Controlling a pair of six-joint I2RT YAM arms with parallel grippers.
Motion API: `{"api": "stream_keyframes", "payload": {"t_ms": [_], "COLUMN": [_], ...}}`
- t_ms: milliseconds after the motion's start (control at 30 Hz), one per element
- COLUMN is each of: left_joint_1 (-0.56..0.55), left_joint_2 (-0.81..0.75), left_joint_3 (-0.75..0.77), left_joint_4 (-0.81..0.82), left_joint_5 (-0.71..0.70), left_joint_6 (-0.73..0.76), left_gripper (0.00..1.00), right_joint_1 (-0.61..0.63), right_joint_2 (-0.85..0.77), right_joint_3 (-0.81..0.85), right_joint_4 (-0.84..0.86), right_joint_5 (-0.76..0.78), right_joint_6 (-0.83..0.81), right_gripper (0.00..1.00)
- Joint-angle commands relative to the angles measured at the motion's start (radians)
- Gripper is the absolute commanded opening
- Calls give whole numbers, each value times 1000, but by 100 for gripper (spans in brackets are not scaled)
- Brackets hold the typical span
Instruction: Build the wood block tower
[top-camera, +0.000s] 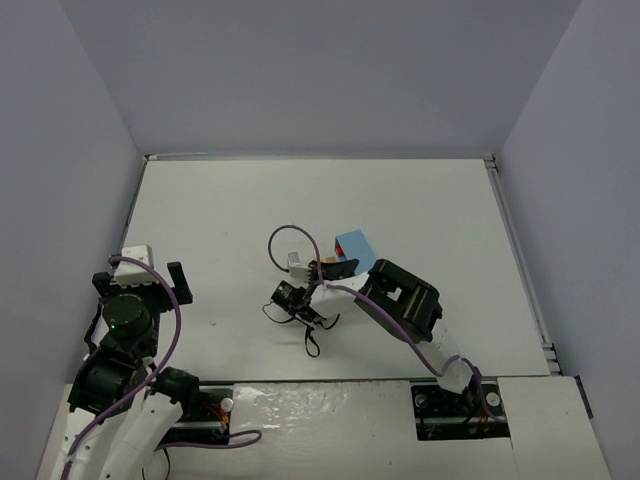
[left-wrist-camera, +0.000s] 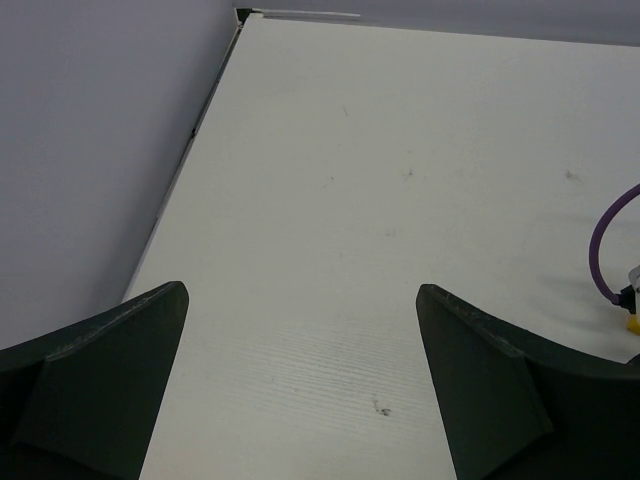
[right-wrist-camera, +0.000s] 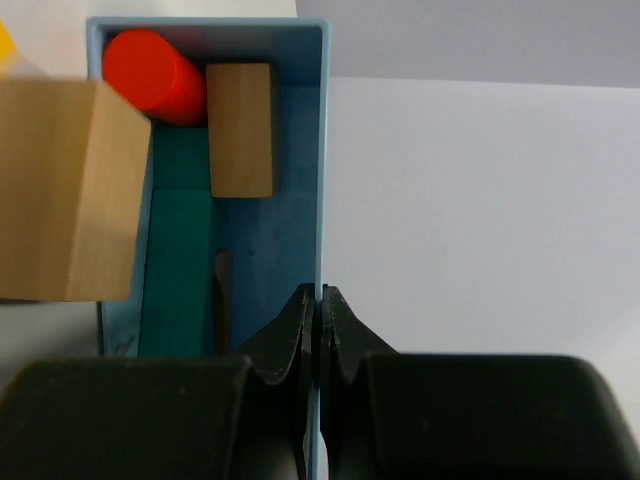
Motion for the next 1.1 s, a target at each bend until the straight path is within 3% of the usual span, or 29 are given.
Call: {"api": "stream_keyframes", "payload": {"t_ms": [0,133,300,433,633,833,1067], "left_joint_1": [3,5,5,5,7,7,7], "left_joint_2": [5,16,0,8,-5,-4,-14], "left_joint_3": [25,28,25,28,26,27,26], "left_joint_4": [55,56,49,52,49,51,52], "left_joint_5": [-5,3,-2,1,-4,1,0], "left_joint_6": [-13,-12,-15,-15,-15,-13,-15], "left_gripper": [97,97,97,97,97,97,97], "right_joint_1": [-60,6,-50,15,-59,55,-36], "right_joint_2": [-85,-25,-76,-9,-99,13,-95], "right_joint_3": [-7,71,23,102,-20,141,-22], "right_joint_4": [-24,-27,-21,-26,-24,-26,-24], "right_joint_5": [136,155,139,143,154,168,180], "right_joint_6": [-8,-79,-32,-97,-69,-136,-79], "right_gripper": [0,0,0,0,0,0,0]}}
